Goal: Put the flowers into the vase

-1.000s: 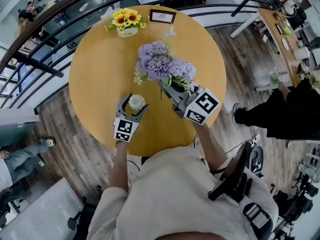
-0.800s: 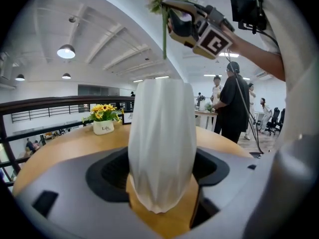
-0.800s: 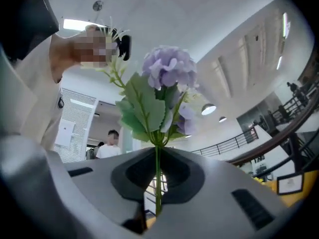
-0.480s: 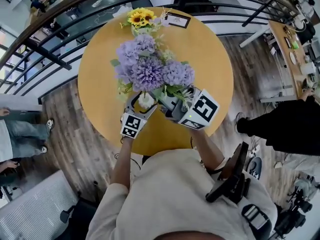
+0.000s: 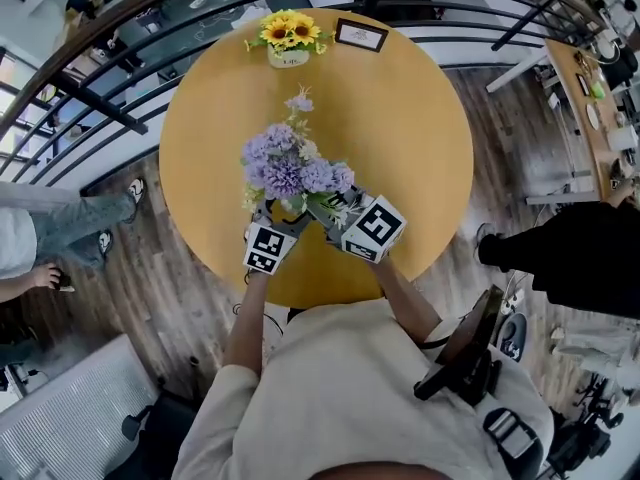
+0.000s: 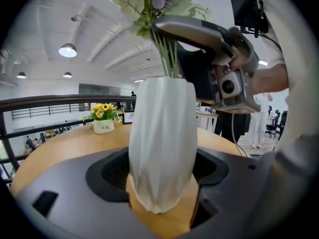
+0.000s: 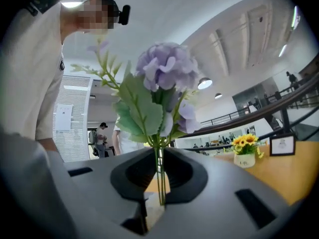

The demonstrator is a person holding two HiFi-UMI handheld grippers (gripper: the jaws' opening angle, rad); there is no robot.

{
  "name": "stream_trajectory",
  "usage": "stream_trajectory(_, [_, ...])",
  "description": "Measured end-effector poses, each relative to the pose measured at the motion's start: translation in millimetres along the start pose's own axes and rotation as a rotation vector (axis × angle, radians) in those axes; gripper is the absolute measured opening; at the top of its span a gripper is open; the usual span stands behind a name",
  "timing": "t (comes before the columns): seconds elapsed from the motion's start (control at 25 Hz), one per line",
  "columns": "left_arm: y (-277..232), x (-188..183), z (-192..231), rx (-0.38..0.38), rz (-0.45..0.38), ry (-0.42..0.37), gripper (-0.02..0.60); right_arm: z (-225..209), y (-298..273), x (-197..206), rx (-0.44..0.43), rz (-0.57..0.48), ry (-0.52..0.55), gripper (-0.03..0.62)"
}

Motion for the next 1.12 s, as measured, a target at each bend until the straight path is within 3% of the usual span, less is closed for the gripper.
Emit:
stream_trajectory(0.2, [1, 0, 1, -0.002, 0.001, 0.005, 0.37, 2, 14, 39, 0.058, 0.166, 0.064, 0.066])
stream_trajectory(0.36, [-1, 0, 2, -0.004, 0.0, 0.004, 0.37, 4, 17, 50, 0.06, 0.211, 0.065, 0.165])
stream_trajectory(0.48, [-3, 2, 3, -0.005, 0.001, 0.006, 0.37, 7, 18, 48, 0.068, 0.235, 0.066, 0.288])
stream_trajectory(0.6, [-3, 3, 3, -0.007, 0.002, 0.011, 0.37, 6, 29, 46, 0.104, 0.243, 0.106, 0.353])
stream_trajectory(0.72, [-3, 9, 8, -0.012, 0.005, 0.008, 0.37, 3, 43, 49, 0.146, 0.276, 0.113, 0.356])
stream_trajectory(0.84, [-2, 6, 6, -0.008, 0.015, -0.006, 0.37, 2, 66, 59, 0.191, 0.3, 0.038, 0.354])
stream_trajectory(0.96, [5, 7, 3, -0.004, 0.023, -0.039, 0.371, 2, 89, 62, 0.248, 0.282, -0.035, 0.354])
stream_trajectory(1.12, [17, 13, -2, -0.006, 0.027, -0.038, 0.385, -4, 99, 63, 0.297, 0.279, -0.041, 0.353])
Point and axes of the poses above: the fingertips, and each gripper's own axes: y backward along the fingers, z to its left, x out of its underside, the point moved 6 cm from there along y, backward along the fingers, and after that the axes turned 12 degrees about -z, right-handed, at the moved point
